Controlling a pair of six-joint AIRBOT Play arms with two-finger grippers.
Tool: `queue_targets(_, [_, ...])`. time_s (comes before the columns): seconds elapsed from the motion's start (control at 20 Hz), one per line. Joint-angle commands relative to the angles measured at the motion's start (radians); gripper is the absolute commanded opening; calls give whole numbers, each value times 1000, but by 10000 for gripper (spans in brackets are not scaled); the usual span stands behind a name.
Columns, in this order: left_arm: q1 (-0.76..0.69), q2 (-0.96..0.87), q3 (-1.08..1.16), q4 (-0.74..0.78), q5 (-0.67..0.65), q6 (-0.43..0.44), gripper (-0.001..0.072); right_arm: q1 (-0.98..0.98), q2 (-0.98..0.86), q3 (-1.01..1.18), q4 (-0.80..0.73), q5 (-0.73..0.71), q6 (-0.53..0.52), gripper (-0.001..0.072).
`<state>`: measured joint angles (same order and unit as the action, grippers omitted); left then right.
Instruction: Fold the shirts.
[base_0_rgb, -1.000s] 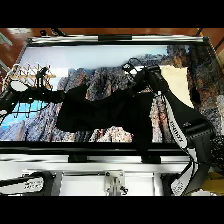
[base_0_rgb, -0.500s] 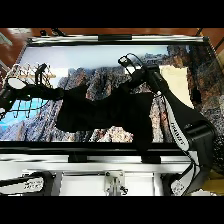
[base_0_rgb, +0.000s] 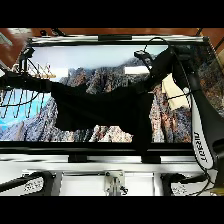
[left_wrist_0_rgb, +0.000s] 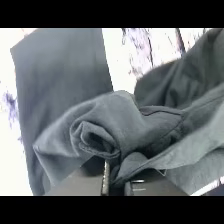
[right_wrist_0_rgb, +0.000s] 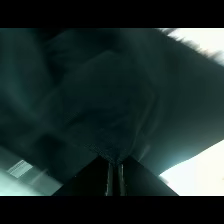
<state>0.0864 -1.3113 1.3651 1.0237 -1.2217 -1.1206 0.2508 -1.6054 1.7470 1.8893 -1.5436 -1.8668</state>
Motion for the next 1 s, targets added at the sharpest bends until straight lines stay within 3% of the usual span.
queue_targets(0.0, [-23,51,11,32,-100,-25,65,-12,63,1,275,-231,70,74])
queue_targets(0.15, [-36,63,11,36,-96,-60,65,-12,135,1,310,-232,140,74])
queue_targets(0.35, [-28,34,10,122,-10,-114,65,-12,243,1,308,-210,324,75])
queue_targets(0.45, [-32,0,10,115,65,-167,66,-3,261,1,298,-141,375,75])
queue_targets(0.6, [-52,-60,10,76,128,-175,75,20,229,1,266,-104,409,75])
queue_targets(0.65, [-58,-77,10,76,134,-175,165,26,214,1,254,-105,417,75])
queue_targets(0.75, [-60,-95,11,78,132,-175,463,33,193,1,256,-103,423,75])
queue_targets(0.8, [-53,-92,17,79,130,-175,561,38,190,1,256,-102,423,75])
queue_targets(0.85, [-39,-88,40,80,116,-175,627,39,190,1,254,-102,423,75])
queue_targets(0.95, [7,-86,138,80,64,-175,629,40,190,1,257,-103,429,75])
